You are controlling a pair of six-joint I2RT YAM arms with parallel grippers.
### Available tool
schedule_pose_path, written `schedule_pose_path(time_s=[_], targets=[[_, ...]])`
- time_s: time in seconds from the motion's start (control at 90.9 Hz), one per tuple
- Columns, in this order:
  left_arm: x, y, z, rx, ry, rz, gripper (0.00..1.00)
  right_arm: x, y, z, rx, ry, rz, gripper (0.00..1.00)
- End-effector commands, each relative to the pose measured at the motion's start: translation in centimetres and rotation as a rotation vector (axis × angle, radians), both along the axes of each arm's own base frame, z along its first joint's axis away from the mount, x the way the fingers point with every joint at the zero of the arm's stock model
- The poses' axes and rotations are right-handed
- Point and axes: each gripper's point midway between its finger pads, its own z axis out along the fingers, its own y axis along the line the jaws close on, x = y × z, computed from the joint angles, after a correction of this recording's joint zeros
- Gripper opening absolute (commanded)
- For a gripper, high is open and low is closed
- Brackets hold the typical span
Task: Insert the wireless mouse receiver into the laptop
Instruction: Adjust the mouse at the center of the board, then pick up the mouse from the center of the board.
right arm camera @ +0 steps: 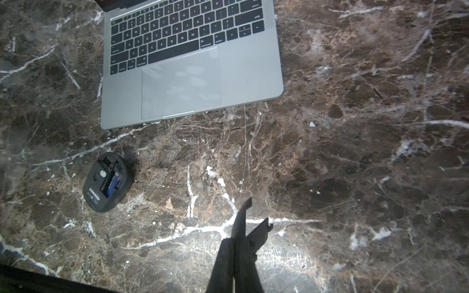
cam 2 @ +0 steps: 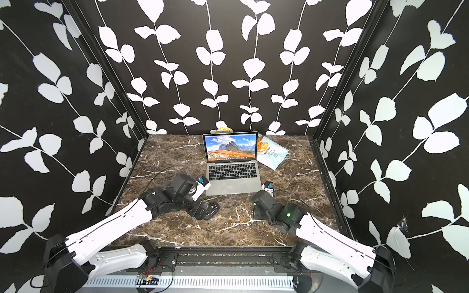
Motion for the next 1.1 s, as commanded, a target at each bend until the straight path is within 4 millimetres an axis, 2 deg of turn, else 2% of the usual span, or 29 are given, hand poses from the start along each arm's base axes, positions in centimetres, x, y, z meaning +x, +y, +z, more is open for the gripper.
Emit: schedule_pose_path(time_s=[0.0, 0.143, 0.297, 0.407, 0.803, 0.935, 1.089], targets=[[1.6, 1.8, -2.6, 0.188, -0.07, 0.029, 0.97, 0.8, 1.5, 1.6, 0.088, -0.058, 0.075, 0.0], [1.3, -0.6, -4.6, 0.186, -0.005, 0.056, 0.97, 1.1, 1.7, 1.1, 0.117, -0.047, 0.083, 0.0], [0.4, -1.8, -7.9, 0.213, 0.12, 0.126, 0.98, 1.1, 2.2, 0.9, 0.142, -0.043, 0.093, 0.0], [-0.1, -2.8, -9.2, 0.219, 0.147, 0.12, 0.98, 1.0, 2.0, 0.6, 0.138, -0.039, 0.095, 0.0], [0.8, -4.8, -10.5, 0.272, 0.118, 0.081, 0.97, 0.4, 1.4, -1.0, 0.149, -0.011, 0.072, 0.0], [0.7, -4.5, -11.0, 0.294, 0.12, 0.078, 0.96, 0.2, 1.2, -1.3, 0.155, -0.006, 0.065, 0.0], [0.2, -3.2, -11.2, 0.347, 0.103, 0.072, 0.89, 0.0, 0.8, -1.5, 0.163, -0.009, 0.05, 0.0]])
